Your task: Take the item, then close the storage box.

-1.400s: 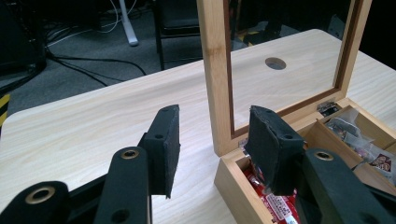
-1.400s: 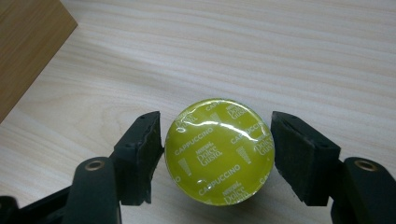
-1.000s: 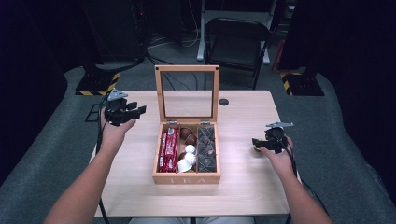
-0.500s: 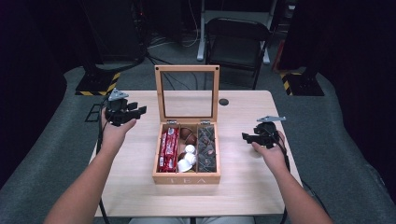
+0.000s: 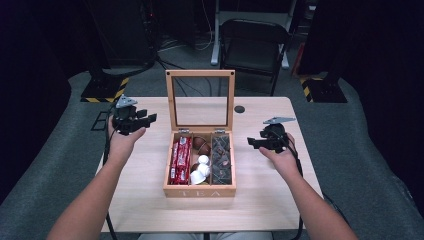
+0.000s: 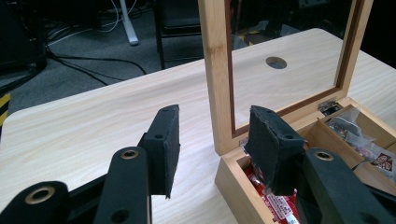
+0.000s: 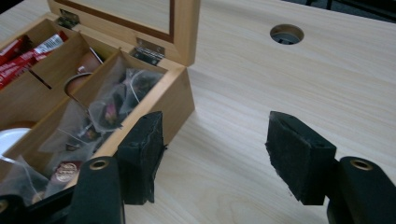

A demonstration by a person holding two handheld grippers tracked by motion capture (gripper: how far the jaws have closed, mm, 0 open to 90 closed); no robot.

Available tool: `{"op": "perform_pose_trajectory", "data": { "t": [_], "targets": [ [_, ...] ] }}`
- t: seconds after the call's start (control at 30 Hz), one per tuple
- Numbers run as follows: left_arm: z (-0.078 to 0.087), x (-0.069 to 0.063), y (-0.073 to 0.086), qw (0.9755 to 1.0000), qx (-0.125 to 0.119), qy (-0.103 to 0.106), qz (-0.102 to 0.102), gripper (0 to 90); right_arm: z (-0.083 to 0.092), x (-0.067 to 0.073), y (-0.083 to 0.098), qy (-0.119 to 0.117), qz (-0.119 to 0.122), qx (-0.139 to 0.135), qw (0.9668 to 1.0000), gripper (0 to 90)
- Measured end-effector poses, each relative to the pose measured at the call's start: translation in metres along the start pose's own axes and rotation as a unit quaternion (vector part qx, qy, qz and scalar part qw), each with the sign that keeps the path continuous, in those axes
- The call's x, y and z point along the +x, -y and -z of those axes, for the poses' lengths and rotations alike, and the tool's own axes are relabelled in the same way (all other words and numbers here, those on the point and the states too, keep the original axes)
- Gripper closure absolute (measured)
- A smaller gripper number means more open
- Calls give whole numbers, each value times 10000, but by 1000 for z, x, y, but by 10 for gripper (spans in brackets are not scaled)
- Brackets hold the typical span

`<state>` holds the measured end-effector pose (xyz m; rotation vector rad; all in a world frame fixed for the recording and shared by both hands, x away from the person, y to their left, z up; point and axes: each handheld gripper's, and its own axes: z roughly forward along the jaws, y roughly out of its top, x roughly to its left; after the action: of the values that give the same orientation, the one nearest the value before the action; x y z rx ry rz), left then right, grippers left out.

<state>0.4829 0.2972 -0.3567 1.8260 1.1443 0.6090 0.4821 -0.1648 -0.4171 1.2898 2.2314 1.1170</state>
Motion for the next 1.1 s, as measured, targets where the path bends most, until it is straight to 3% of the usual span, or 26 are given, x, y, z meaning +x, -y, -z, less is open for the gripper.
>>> {"op": "perform_pose_trajectory", "data": {
  "t": [0.33,0.93,1.1],
  "targets": [
    [-1,0,0,10000,-8,-2,17,537,-1,15,-24,-81,172,-213,9996,366],
    [-6,-3,0,10000,20,58,36,521,-9,34,-51,-313,290,-330,9985,382],
    [-7,-2,0,10000,20,64,46,511,-11,38,-55,-396,189,-442,9981,382]
  ]
}}
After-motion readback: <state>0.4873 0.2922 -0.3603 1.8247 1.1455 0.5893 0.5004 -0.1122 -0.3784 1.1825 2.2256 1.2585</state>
